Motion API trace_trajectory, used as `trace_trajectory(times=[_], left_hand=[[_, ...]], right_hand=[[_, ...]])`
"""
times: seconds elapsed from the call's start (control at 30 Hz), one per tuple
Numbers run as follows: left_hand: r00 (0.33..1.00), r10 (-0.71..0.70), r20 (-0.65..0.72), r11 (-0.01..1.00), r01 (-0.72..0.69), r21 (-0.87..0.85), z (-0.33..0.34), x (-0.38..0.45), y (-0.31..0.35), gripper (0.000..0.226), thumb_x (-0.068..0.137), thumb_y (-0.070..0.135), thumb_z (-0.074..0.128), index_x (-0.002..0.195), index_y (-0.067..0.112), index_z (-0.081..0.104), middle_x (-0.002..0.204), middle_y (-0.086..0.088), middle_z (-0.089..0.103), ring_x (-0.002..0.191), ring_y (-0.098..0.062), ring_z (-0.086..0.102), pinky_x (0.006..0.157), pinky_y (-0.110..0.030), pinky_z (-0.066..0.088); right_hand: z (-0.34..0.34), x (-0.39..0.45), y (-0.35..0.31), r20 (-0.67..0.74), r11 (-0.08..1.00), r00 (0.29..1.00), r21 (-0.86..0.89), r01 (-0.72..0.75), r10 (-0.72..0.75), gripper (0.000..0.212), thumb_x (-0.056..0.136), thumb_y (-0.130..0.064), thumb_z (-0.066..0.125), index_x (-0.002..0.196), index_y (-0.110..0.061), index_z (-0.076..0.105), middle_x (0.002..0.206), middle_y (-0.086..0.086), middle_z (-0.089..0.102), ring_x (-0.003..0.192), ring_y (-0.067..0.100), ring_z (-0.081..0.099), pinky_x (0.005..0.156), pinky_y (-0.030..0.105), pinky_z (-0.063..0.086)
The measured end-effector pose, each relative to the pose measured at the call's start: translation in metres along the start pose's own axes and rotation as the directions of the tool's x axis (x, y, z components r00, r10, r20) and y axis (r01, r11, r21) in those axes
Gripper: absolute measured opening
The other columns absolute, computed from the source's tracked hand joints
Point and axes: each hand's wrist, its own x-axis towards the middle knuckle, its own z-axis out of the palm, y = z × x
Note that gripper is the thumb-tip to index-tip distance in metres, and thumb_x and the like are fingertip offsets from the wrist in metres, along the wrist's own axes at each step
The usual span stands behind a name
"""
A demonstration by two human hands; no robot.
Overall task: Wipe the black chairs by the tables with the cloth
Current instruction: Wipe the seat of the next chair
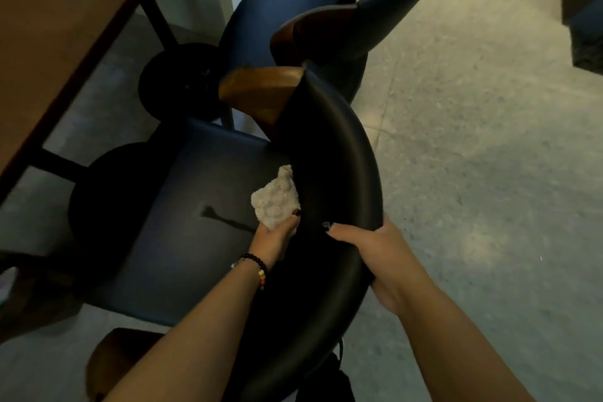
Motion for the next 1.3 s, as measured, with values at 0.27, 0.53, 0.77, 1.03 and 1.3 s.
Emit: trace_trajectory(times=[0.27, 0.53, 0.77, 1.03, 1.3], left_hand=[[0.938, -0.204, 0.281, 0.962, 0.246, -0.122, 0.004, 0.008, 0.002, 0.047, 0.079, 0.035, 0.055, 0.12, 0.012, 0.059, 0.096, -0.004, 0.074, 0.081, -0.014, 0.072, 0.066, -0.024, 0.057], [0.94, -0.22, 0.261, 0.966, 0.248, -0.08, 0.031, 0.0, 0.01, 0.063, 0.083, 0.044, 0.053, 0.135, 0.007, 0.052, 0.119, -0.014, 0.066, 0.094, -0.022, 0.068, 0.077, -0.031, 0.058], [0.914, -0.281, 0.291, 0.946, 0.315, -0.077, 0.096, -0.024, 0.006, 0.053, 0.092, 0.045, 0.051, 0.131, 0.01, 0.057, 0.105, -0.007, 0.073, 0.086, -0.017, 0.072, 0.065, -0.025, 0.056], [0.913, -0.288, 0.29, 0.952, 0.305, -0.016, 0.152, -0.027, -0.007, 0.055, 0.093, 0.046, 0.052, 0.136, 0.013, 0.053, 0.129, -0.012, 0.062, 0.115, -0.026, 0.061, 0.086, -0.031, 0.055], [0.928, -0.269, 0.257, 0.957, 0.287, -0.034, 0.166, -0.016, -0.015, 0.059, 0.089, 0.043, 0.057, 0.14, 0.013, 0.048, 0.133, -0.013, 0.058, 0.12, -0.03, 0.057, 0.104, -0.044, 0.045]], right_hand=[[-0.012, 0.014, 0.009, 0.134, 0.994, 0.986, -0.02, 0.106, -0.103, 0.052, 0.068, -0.008, 0.077, 0.113, -0.028, 0.061, 0.091, -0.001, 0.072, 0.078, 0.013, 0.072, 0.062, 0.029, 0.058], [-0.028, 0.014, -0.002, 0.137, 0.99, 0.98, 0.018, 0.143, -0.144, 0.05, 0.06, -0.007, 0.074, 0.107, -0.024, 0.065, 0.084, 0.0, 0.073, 0.073, 0.015, 0.072, 0.062, 0.032, 0.059], [-0.093, 0.0, -0.017, 0.1, 0.986, 0.983, -0.034, 0.161, -0.157, 0.045, 0.065, 0.003, 0.071, 0.104, -0.019, 0.066, 0.086, 0.004, 0.074, 0.076, 0.02, 0.073, 0.063, 0.035, 0.06], [-0.15, -0.003, -0.013, 0.076, 0.992, 0.99, -0.034, 0.123, -0.12, 0.048, 0.067, 0.002, 0.072, 0.11, -0.018, 0.064, 0.096, 0.007, 0.074, 0.086, 0.026, 0.072, 0.074, 0.043, 0.061], [-0.164, 0.004, -0.015, 0.062, 0.996, 0.995, -0.039, 0.086, -0.084, 0.049, 0.069, 0.004, 0.07, 0.111, -0.02, 0.063, 0.101, 0.01, 0.072, 0.09, 0.028, 0.071, 0.08, 0.044, 0.06]])
